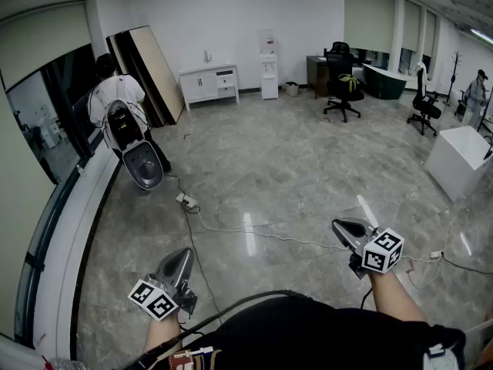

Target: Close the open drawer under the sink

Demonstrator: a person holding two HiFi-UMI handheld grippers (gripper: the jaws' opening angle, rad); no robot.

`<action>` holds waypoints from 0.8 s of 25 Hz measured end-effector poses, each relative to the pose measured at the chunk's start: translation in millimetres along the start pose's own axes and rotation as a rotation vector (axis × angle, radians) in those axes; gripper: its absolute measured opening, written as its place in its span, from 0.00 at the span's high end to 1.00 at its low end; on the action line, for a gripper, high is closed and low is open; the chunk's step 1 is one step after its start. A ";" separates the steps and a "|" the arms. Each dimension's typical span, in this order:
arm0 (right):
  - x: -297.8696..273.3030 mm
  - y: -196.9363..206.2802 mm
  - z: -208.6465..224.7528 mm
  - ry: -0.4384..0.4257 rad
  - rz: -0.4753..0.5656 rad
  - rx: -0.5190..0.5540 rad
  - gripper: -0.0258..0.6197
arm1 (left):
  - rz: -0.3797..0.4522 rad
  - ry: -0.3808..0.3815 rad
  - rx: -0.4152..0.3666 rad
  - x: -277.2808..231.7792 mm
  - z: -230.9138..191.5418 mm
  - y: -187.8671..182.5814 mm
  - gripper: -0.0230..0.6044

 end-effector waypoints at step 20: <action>-36.5 -16.8 -38.2 -0.029 0.082 -0.069 0.96 | -0.007 0.021 0.029 34.5 -33.6 -16.2 0.96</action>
Point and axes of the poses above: the fingertips, and each gripper's own axes: x backward along the fingers, z to its right, y out of its underside, the point moved 7 cm from there along x, backward along the fingers, and after that the axes turned 12 degrees about x, right-handed, at the moved point
